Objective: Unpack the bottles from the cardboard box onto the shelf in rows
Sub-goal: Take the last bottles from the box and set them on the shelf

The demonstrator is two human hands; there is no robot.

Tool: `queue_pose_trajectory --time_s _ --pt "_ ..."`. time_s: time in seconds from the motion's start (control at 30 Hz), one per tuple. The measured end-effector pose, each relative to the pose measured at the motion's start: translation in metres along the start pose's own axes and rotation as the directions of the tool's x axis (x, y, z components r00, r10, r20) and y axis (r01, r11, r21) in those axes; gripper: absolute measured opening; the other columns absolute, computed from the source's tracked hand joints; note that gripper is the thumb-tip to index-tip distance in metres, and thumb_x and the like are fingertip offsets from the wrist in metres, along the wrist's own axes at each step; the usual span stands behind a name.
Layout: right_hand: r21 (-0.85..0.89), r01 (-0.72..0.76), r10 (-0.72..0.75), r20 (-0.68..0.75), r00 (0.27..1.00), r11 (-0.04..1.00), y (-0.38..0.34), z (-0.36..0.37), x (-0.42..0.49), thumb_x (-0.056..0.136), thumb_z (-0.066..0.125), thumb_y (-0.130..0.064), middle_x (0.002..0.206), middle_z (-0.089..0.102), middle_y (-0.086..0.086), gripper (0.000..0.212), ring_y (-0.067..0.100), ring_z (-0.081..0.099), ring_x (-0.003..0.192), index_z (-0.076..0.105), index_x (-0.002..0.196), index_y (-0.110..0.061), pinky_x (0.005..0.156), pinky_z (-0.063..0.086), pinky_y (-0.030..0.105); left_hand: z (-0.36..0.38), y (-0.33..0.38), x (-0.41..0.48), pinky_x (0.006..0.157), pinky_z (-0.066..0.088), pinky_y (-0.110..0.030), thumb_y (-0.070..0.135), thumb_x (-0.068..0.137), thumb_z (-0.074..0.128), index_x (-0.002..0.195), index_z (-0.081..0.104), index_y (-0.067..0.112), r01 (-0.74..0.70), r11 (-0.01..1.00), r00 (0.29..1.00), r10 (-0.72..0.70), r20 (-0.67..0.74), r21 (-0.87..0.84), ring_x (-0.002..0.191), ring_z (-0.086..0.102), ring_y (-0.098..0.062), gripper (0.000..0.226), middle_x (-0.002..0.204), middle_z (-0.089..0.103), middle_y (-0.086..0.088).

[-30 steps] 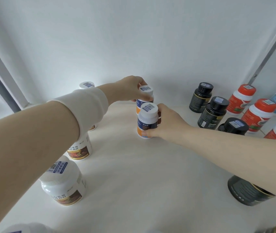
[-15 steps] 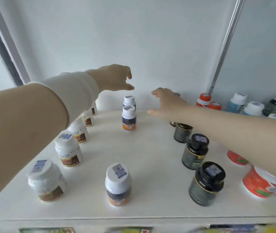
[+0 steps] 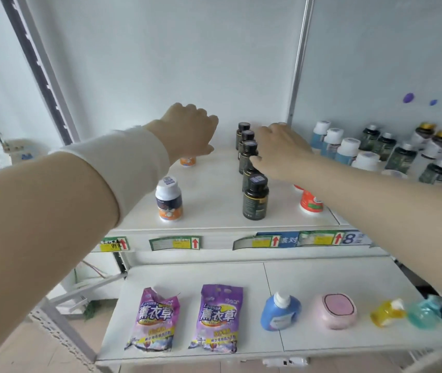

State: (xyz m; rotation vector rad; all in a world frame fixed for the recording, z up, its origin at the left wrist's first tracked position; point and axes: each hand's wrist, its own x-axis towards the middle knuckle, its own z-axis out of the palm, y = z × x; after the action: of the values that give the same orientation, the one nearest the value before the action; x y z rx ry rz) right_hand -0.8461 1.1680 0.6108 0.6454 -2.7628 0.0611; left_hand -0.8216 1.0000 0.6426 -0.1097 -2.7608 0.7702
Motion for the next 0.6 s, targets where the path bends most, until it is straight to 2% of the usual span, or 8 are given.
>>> queue_pose_trajectory --time_s 0.13,0.27,0.43,0.6 --pt "-0.048 -0.031 0.032 0.012 0.999 0.998 -0.001 0.000 -0.051 0.093 0.047 -0.030 0.129 0.048 0.018 0.042 0.036 0.046 0.117 0.043 0.126 -0.005 0.088 0.040 0.039 -0.009 0.033 -0.033 0.093 0.038 -0.038 0.039 0.093 0.047 0.130 0.042 0.011 0.032 0.989 0.999 -0.035 -0.018 -0.145 0.118 0.047 -0.031 0.046 0.127 0.052 -0.013" --pt "-0.022 -0.113 0.113 0.029 0.993 0.993 -0.003 0.015 -0.099 0.093 0.047 -0.026 0.135 0.044 0.016 0.042 0.033 0.044 0.121 0.041 0.130 -0.006 0.093 0.039 0.040 -0.007 0.075 -0.069 0.095 0.037 -0.041 0.033 0.093 0.048 0.131 0.042 0.010 -0.032 0.971 0.998 0.017 -0.068 -0.238 0.121 0.046 -0.034 0.045 0.128 0.051 -0.015" --pt "-0.003 -0.161 0.161 0.055 0.985 0.987 0.014 0.041 -0.164 0.093 0.048 -0.024 0.138 0.041 0.016 0.048 0.033 0.039 0.126 0.037 0.136 -0.007 0.101 0.033 0.039 0.005 0.133 -0.102 0.091 0.037 -0.039 0.031 0.093 0.049 0.124 0.044 0.008 -0.114 0.966 0.993 0.109 -0.032 -0.233 0.116 0.048 -0.033 0.039 0.126 0.052 -0.015" --pt "0.010 -0.249 0.239 0.248 0.939 0.968 0.051 0.091 -0.245 0.095 0.044 -0.026 0.149 0.028 0.014 0.054 0.029 0.024 0.138 0.027 0.143 -0.007 0.110 0.023 0.036 0.031 0.212 -0.126 0.095 0.036 -0.037 0.036 0.094 0.048 0.130 0.040 0.010 -0.217 0.948 0.970 0.237 0.058 -0.232 0.120 0.046 -0.031 0.046 0.129 0.049 -0.013"
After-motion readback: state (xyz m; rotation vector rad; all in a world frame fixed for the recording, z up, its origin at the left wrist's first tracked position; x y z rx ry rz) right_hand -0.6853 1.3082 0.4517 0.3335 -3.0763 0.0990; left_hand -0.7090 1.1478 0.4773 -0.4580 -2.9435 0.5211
